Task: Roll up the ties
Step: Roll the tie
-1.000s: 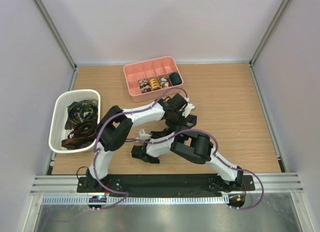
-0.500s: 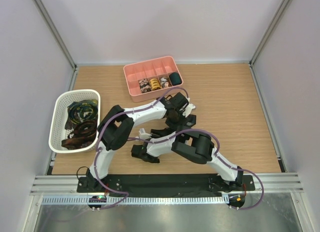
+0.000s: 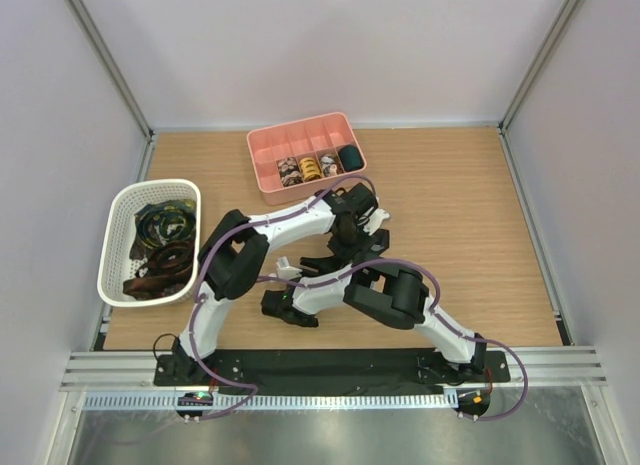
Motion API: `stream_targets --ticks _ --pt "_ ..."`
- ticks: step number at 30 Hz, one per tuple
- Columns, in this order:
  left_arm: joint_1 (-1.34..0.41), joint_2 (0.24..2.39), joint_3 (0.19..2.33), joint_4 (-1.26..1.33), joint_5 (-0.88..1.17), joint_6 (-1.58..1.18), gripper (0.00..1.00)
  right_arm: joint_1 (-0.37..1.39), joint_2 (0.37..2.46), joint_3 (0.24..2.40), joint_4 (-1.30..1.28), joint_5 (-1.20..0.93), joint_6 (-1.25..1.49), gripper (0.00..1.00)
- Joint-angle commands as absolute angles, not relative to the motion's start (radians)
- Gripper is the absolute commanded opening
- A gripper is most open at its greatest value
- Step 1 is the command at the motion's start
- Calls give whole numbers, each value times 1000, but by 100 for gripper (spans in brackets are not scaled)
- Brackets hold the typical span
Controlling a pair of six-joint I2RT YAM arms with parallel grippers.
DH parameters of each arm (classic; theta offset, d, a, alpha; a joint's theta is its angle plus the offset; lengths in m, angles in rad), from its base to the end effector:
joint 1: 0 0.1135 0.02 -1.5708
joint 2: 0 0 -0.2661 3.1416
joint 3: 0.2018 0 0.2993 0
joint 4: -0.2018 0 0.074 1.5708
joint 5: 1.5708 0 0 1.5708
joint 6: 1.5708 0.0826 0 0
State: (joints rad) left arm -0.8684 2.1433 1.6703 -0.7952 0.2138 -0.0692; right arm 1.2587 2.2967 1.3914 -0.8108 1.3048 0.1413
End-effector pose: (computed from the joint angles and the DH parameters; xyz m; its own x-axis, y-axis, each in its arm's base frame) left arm 0.3088 -0.3919 0.1093 -0.6696 0.6866 -0.2833 0.7422 0.6320 -0.2227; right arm 0.2021 0.3667 0.0242 -0.3421 -0.9396 0.0089 -0.2473 0.0809 -0.9655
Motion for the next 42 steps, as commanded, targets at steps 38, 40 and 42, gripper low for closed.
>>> stream_targets --ticks 38,40,42 --pt "-874 2197 1767 -1298 212 -80 27 1189 2447 1431 -977 1149 293 59" --pt "-873 2195 1781 -1315 210 -80 26 1189 2444 1427 -976 1158 288 60" --pt "-873 2194 1798 -1334 210 -80 26 1187 2438 1424 -976 1166 287 61"
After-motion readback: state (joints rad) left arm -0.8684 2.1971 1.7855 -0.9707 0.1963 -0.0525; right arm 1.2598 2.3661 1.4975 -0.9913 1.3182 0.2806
